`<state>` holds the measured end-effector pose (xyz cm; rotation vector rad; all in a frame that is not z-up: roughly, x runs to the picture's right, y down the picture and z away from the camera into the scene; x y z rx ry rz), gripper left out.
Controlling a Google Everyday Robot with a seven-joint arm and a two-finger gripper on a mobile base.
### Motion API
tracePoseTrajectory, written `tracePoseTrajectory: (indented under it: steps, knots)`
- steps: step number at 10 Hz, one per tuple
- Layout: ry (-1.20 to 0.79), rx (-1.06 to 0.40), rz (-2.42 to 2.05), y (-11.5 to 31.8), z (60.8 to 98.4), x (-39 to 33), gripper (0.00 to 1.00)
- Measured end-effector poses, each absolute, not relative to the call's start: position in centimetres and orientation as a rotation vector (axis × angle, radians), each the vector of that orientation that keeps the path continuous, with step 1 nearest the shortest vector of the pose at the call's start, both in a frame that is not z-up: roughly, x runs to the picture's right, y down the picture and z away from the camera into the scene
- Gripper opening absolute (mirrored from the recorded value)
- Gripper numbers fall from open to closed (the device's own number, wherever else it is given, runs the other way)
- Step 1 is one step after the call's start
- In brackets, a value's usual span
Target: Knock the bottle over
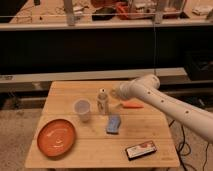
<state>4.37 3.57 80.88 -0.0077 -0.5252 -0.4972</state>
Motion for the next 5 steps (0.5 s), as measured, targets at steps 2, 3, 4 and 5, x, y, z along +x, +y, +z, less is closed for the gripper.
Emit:
tracePoseTrajectory:
  steps: [2, 3, 4, 5]
  knots:
    - [-0.554, 0.007, -0.525, 3.1, 81.0, 3.0, 0.00]
    - [-0.560, 0.010, -0.532, 3.1, 81.0, 2.8, 0.00]
    - [-0.569, 0.016, -0.541, 3.1, 80.9, 2.6, 0.00]
    - [-0.577, 0.022, -0.549, 3.0, 80.8, 2.2, 0.00]
